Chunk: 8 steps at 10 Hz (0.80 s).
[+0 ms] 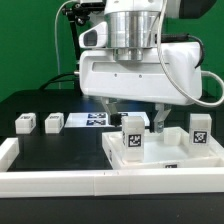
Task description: Assemble square table
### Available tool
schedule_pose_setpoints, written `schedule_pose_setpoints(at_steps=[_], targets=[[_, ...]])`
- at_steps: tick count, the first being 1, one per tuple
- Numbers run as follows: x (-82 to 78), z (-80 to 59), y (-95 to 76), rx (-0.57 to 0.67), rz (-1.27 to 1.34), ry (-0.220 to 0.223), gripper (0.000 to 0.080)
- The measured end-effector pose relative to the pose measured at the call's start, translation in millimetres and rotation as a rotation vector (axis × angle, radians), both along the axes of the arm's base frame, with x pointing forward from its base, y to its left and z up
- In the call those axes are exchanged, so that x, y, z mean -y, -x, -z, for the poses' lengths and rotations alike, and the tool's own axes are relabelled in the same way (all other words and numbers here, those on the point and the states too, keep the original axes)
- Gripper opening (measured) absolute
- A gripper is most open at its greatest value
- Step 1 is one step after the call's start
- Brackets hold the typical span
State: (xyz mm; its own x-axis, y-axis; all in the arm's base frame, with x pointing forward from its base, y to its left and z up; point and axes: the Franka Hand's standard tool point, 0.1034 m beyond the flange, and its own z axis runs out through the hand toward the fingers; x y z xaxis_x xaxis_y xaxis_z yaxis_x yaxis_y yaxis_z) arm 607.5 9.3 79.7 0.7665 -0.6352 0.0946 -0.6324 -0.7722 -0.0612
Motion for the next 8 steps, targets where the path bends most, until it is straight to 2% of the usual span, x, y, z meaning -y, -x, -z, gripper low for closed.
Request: schedule_pose_setpoints(at_steps=[8], targets=[[2.8,-0.9,-1.3,-0.016,-0.652,0.092,0.0648]])
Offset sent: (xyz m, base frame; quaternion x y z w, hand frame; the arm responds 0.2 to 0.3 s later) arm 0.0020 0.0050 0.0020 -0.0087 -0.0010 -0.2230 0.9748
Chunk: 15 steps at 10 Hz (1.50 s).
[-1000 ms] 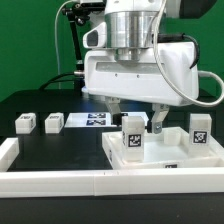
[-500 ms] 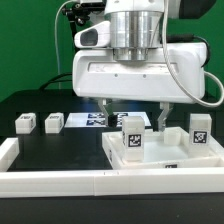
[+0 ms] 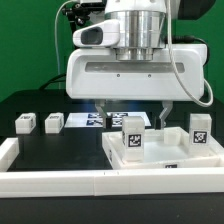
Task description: Assemble square table
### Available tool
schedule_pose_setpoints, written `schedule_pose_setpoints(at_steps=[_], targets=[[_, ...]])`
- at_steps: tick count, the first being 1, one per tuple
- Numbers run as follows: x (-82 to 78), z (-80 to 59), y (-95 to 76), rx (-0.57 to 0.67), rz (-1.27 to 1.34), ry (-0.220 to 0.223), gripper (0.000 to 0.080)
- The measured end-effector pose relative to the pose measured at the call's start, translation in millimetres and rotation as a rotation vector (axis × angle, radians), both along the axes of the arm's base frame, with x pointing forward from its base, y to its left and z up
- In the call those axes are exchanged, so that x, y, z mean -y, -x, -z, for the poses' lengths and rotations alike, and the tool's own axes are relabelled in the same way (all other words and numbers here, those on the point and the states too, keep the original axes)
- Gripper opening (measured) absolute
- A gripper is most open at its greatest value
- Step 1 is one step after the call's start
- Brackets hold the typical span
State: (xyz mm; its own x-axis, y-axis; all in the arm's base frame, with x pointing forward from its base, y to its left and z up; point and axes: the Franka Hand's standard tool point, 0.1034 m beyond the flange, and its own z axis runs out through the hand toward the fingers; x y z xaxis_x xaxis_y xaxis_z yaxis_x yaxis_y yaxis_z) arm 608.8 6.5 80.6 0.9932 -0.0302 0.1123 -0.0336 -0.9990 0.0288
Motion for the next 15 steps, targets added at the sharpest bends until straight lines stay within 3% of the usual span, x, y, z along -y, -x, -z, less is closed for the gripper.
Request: schedule_pose_setpoints(at_steps=[1,2,3,4,5,8,15], targets=[[0.7,0.1,0.1,-0.003,-0.068,0.013,0.0648],[1.3,0.1,0.1,-0.004,-0.097,0.016,0.0564],[1.3,0.1,0.1,-0.004,-0.093,0.016,0.0427],[1.4,0.1,0.1,-0.004,-0.093,0.016,0.0427],[1.3,-0.1,0.0,-0.004,-0.093,0.015,0.0290],[1.2,-0.1,0.0,-0.003,-0.081,0.014,0.0290],[-2.1,0.4,2.0,0.009,0.672,-0.077,0.0291]])
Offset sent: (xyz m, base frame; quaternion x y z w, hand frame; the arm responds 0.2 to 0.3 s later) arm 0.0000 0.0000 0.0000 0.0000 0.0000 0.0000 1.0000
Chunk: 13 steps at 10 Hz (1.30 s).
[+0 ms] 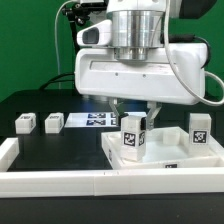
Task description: Assemble square table
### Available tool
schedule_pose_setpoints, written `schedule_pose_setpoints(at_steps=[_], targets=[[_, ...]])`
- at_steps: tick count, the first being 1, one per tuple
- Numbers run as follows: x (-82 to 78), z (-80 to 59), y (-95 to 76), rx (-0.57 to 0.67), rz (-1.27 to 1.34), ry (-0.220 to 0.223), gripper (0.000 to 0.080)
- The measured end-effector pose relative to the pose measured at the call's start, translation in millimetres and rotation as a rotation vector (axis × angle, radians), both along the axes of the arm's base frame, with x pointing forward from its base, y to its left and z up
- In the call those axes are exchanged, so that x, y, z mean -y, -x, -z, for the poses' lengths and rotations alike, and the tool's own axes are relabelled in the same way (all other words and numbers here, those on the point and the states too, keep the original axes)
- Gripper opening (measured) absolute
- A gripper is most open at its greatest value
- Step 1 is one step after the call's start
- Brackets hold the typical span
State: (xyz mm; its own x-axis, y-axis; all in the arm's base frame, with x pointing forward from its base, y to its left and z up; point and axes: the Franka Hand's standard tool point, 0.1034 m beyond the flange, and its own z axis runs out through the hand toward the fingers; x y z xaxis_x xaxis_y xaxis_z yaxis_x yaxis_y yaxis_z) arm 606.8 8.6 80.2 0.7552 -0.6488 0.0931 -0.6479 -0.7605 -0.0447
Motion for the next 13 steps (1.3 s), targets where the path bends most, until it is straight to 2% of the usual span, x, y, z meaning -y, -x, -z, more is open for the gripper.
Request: schedule_pose_setpoints(at_steps=[7,10,11,13], targets=[[-0.8,1.3,0.8,0.013,0.659,-0.074,0.0291],[-0.7,1.6,1.0,0.014,0.791,-0.095,0.0292],[-1.1,1.7,1.0,0.013,0.758,-0.092,0.0292],[2.2,1.7,1.2,0.010,0.666,-0.082,0.0604]])
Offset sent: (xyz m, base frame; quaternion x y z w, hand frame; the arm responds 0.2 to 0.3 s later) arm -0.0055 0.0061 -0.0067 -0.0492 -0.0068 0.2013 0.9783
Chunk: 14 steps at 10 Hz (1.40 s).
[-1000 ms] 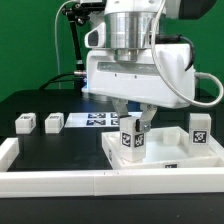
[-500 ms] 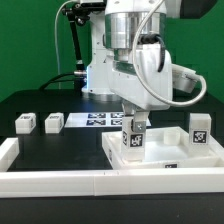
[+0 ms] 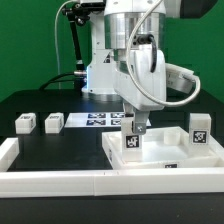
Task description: Assemble square table
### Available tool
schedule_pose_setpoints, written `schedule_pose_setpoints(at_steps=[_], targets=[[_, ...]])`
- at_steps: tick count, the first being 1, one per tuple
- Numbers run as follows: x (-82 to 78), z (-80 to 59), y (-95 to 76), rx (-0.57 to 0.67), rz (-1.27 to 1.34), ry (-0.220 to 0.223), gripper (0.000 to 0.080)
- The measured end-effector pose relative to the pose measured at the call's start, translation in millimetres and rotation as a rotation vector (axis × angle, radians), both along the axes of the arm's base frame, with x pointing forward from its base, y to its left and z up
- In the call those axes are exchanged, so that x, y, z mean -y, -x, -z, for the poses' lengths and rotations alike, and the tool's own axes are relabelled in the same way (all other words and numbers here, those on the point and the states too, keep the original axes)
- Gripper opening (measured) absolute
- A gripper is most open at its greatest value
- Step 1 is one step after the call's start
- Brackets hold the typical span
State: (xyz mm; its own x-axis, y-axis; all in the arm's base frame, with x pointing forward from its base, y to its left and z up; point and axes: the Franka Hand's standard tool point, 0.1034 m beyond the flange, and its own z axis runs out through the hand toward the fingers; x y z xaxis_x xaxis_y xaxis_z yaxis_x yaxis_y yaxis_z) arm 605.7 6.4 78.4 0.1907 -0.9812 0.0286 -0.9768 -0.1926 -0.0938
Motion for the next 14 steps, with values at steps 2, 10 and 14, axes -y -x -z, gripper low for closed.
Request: schedule_pose_setpoints(at_steps=[2,10,14], targets=[[0.8,0.0,-0.2,-0.001,-0.208,0.024,0.0635],[-1.1,0.5,-0.2,-0.012,-0.936,0.110,0.0649],[-1.0,-0.3,-1.3,-0.019,-1.193,0.140,0.0649]])
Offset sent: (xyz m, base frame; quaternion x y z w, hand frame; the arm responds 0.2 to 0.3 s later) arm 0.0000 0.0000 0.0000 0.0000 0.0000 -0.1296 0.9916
